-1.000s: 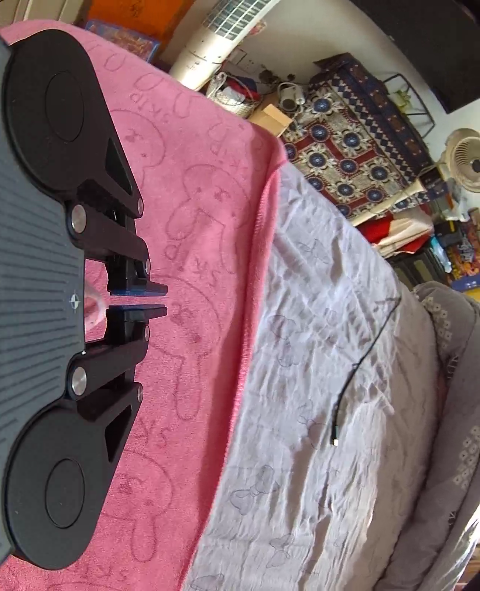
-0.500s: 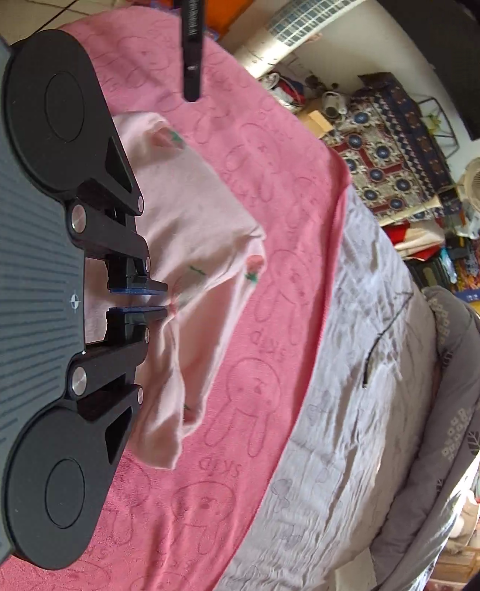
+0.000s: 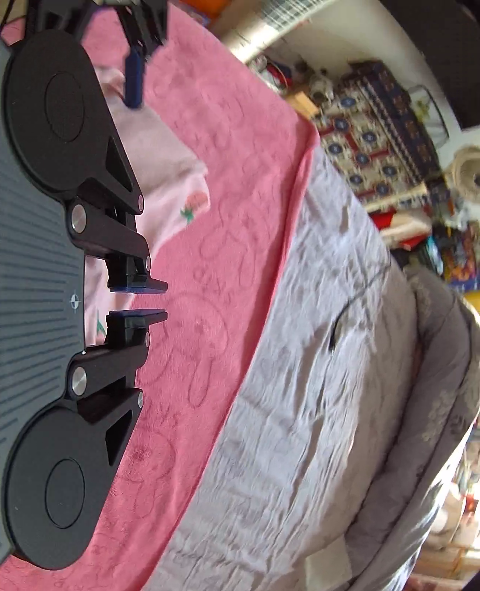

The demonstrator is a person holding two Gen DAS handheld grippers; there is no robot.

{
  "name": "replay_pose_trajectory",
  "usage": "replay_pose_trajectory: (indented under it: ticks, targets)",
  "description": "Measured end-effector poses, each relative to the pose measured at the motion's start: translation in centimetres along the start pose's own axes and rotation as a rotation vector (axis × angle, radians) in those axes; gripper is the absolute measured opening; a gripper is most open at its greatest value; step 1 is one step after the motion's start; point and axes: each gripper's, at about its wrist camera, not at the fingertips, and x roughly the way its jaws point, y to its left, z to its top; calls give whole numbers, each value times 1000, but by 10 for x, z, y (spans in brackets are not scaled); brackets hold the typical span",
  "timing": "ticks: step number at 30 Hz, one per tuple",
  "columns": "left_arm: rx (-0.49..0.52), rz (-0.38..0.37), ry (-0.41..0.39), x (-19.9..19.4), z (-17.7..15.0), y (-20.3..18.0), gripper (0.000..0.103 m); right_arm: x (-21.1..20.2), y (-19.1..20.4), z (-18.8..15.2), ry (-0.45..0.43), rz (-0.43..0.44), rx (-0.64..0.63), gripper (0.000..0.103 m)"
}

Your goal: Fold clothes

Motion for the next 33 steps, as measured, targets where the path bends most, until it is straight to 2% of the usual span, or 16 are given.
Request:
replay_pose_trajectory:
  ticks: [2, 4, 6, 9, 11, 12, 16, 19, 20, 23, 26, 28, 33]
  targets:
    - [-9, 10, 9, 4, 1, 4, 64, 4, 19, -5, 59, 53, -85, 11]
    - [-16, 14, 17, 8, 1, 7, 65, 21, 34, -12, 103, 37, -150, 11]
    - [-20, 25, 21, 10, 0, 10, 66, 47, 33, -15, 113, -12, -125, 10]
    - [-47, 36, 19, 12, -1, 16, 71, 69, 13, -9, 70, -10, 37, 9]
    - [-58, 50, 27, 12, 0, 20, 75, 71, 7, 1, 38, -112, 63, 12]
    - [-60, 58, 26, 10, 0, 22, 75, 67, 3, 5, 26, -137, 79, 14]
    - [-11, 127, -30, -7, 6, 21, 71, 20, -9, -5, -88, -70, 209, 14]
    - [60, 133, -73, -14, 16, 11, 70, -14, -1, -35, -83, -30, 276, 16]
    - [81, 113, -76, -13, 19, 7, 70, -24, 7, -50, -66, -10, 286, 17]
    - [138, 93, -41, 1, 24, -6, 70, -29, 44, -87, 51, 9, 181, 17]
    - [180, 115, 46, 25, 22, -14, 71, -14, 71, -121, 165, -17, 85, 17]
    - [187, 123, 56, 30, 20, -15, 73, -10, 71, -134, 195, -21, 101, 17]
    - [184, 144, 65, 20, 25, -11, 74, -26, 63, -137, 227, 3, 129, 17]
